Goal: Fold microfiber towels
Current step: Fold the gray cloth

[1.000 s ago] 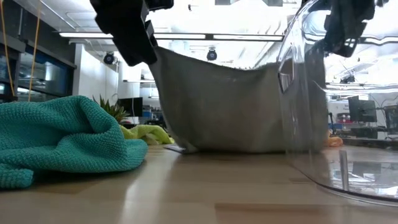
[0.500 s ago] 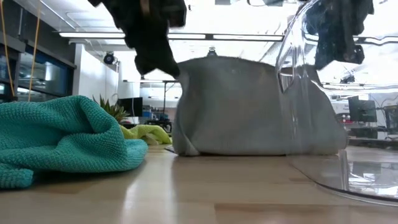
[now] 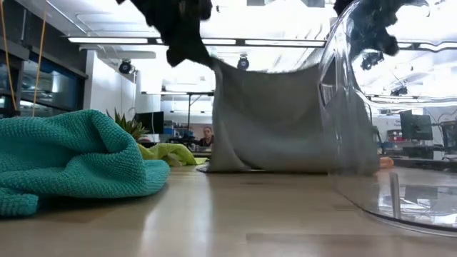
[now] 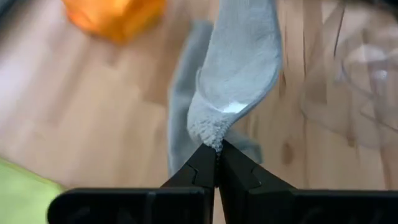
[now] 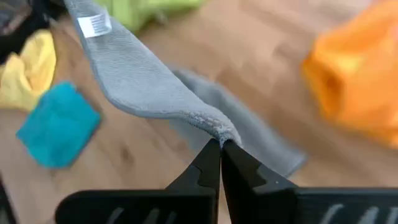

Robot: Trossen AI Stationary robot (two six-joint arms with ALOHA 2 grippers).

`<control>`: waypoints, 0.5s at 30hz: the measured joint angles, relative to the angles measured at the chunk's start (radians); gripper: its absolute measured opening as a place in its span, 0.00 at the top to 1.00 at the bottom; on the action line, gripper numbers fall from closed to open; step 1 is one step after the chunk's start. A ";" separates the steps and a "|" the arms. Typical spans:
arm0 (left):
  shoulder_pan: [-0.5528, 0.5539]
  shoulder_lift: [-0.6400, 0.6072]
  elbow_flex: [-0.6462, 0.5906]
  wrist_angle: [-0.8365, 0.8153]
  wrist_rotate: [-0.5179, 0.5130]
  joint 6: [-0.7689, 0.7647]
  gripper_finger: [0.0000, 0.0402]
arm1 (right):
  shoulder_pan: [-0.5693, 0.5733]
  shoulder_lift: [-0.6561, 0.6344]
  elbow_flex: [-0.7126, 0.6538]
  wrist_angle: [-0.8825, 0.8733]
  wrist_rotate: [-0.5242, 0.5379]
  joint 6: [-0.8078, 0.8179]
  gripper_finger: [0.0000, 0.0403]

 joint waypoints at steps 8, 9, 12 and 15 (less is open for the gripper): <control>0.155 -0.126 0.134 -0.145 -0.062 0.337 1.00 | -0.146 0.001 0.176 -0.034 0.018 -0.238 1.00; 0.178 -0.127 0.158 -0.166 -0.073 0.391 1.00 | -0.164 0.001 0.193 -0.034 0.018 -0.267 1.00; 0.239 -0.130 0.220 -0.208 -0.073 0.511 1.00 | -0.206 0.000 0.239 -0.057 0.018 -0.340 1.00; 0.267 -0.130 0.230 -0.218 -0.030 0.611 1.00 | -0.216 0.000 0.252 -0.062 -0.012 -0.393 1.00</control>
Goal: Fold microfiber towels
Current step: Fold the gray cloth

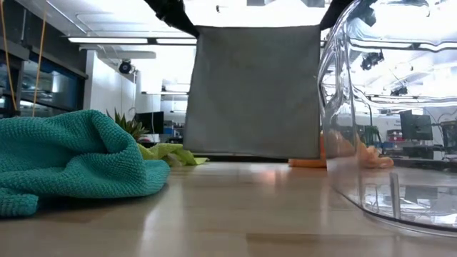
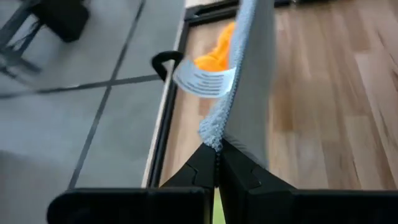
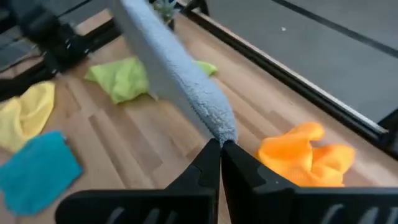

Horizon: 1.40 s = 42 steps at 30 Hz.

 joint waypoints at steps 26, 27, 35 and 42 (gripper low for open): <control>-0.528 0.039 -0.554 0.480 0.041 -0.601 1.00 | 0.390 0.041 -0.375 0.184 -0.211 0.487 1.00; -0.545 0.039 -0.578 0.528 0.037 -0.638 1.00 | 0.399 0.041 -0.381 0.178 -0.223 0.504 1.00; -0.624 0.039 -0.664 0.657 0.021 -0.864 1.00 | 0.417 0.041 -0.404 0.128 -0.389 0.601 1.00; -0.584 0.089 -0.667 0.913 -0.106 -0.828 1.00 | 0.357 0.037 -0.404 0.068 -0.354 0.599 1.00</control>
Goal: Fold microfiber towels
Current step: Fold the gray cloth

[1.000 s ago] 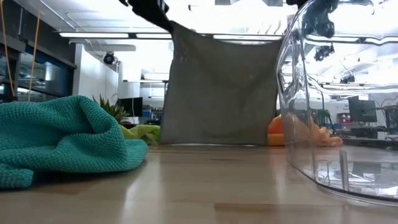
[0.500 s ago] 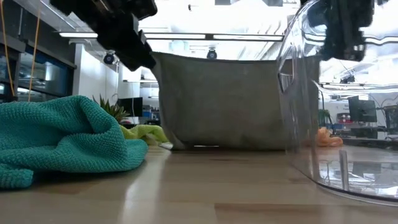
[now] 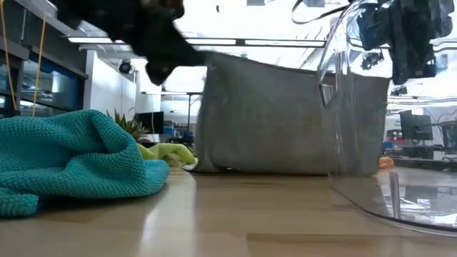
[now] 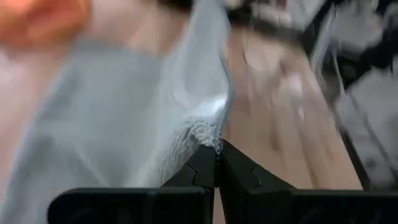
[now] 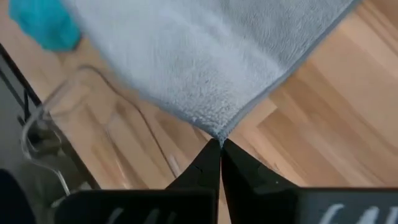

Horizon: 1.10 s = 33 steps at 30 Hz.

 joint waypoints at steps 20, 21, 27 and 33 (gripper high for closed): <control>0.198 -0.163 0.053 -0.273 0.202 0.370 1.00 | -0.107 -0.253 0.000 0.074 0.291 -0.030 1.00; 0.200 -0.170 0.054 -0.279 0.202 0.385 1.00 | -0.113 -0.267 0.000 0.075 0.306 -0.030 1.00; 0.190 -0.176 0.054 -0.308 0.201 0.447 1.00 | -0.142 -0.306 0.000 0.078 0.342 -0.036 1.00; 0.164 -0.146 0.054 -0.291 0.201 0.444 1.00 | -0.147 -0.286 0.000 0.075 0.308 -0.033 1.00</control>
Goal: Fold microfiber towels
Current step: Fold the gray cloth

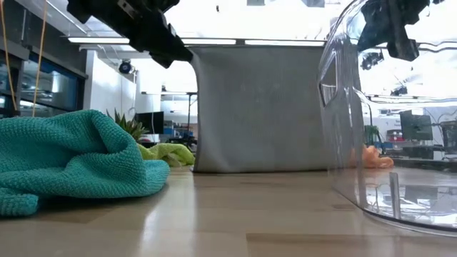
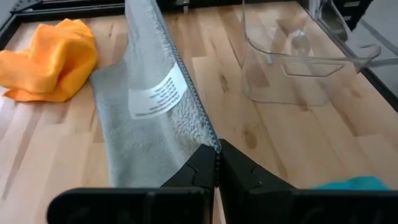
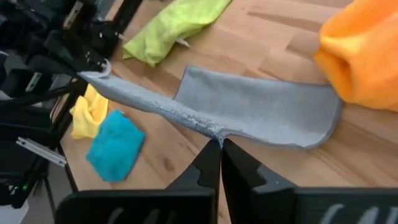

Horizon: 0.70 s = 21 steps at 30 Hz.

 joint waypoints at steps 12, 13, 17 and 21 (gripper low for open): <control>-0.189 0.143 0.000 0.075 -0.014 -0.254 1.00 | 0.067 0.101 0.000 -0.095 -0.210 0.105 1.00; -0.205 0.165 0.000 0.103 -0.018 -0.271 1.00 | 0.074 0.115 0.000 -0.116 -0.222 0.109 1.00; -0.250 0.246 0.000 0.196 -0.033 -0.341 1.00 | 0.094 0.173 0.000 -0.157 -0.276 0.113 1.00; -0.249 0.280 0.000 0.212 -0.039 -0.378 1.00 | 0.095 0.232 0.000 -0.158 -0.307 0.129 1.00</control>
